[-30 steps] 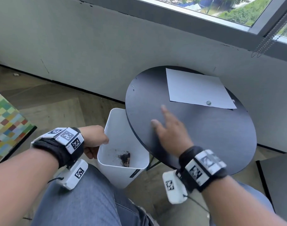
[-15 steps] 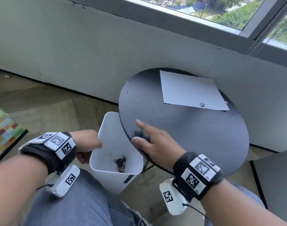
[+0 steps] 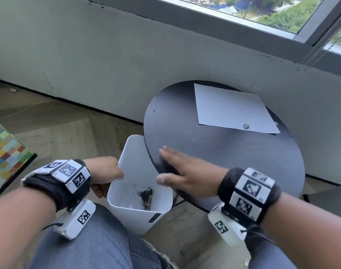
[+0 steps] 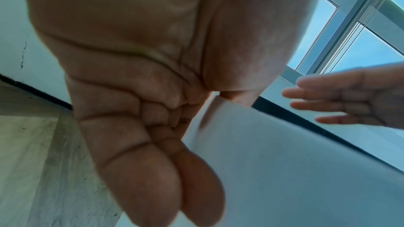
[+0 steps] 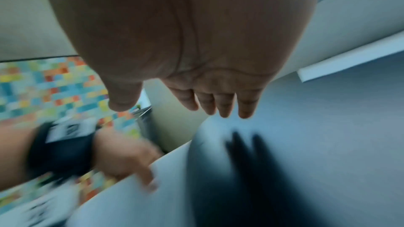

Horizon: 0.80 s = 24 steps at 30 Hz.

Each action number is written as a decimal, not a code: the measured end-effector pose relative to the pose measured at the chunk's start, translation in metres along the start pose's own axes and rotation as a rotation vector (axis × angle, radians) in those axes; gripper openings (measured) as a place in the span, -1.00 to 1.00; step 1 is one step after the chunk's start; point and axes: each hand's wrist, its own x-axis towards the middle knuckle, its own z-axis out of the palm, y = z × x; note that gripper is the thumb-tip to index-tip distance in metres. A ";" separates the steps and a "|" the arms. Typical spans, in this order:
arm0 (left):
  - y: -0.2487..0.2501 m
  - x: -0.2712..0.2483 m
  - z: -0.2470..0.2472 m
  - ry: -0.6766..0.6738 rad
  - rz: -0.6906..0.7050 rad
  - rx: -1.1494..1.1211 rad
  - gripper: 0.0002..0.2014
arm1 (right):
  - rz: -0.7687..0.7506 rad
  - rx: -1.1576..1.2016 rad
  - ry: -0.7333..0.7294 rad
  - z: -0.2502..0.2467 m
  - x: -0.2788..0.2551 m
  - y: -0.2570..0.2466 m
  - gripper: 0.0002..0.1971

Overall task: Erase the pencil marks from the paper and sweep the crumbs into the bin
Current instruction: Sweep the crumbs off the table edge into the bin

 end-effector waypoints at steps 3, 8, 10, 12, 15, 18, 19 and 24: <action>0.000 0.000 0.000 0.004 0.006 0.000 -0.72 | 0.213 0.007 0.191 -0.035 0.019 0.049 -0.20; 0.001 0.002 0.001 0.002 0.005 0.018 -0.74 | 0.367 -0.250 0.061 -0.009 0.036 0.057 -0.06; 0.000 0.002 0.000 -0.002 0.003 0.021 -0.74 | 0.116 -0.289 -0.020 0.007 0.023 0.023 -0.10; -0.001 0.003 0.000 -0.001 0.005 0.025 -0.73 | -0.105 -0.226 -0.115 0.002 0.014 0.003 -0.18; -0.002 0.003 -0.001 0.006 0.004 0.029 -0.72 | -0.090 -0.088 0.012 -0.026 0.032 0.019 -0.23; -0.002 0.002 0.000 0.007 0.001 0.036 -0.71 | 0.180 -0.160 0.114 -0.043 0.062 0.051 -0.19; -0.001 0.002 0.000 0.001 0.003 0.039 -0.71 | 0.239 -0.211 0.104 -0.040 0.069 0.055 -0.16; -0.001 0.003 0.000 -0.015 0.014 0.055 -0.69 | 0.084 -0.351 -0.039 0.006 0.047 0.006 -0.06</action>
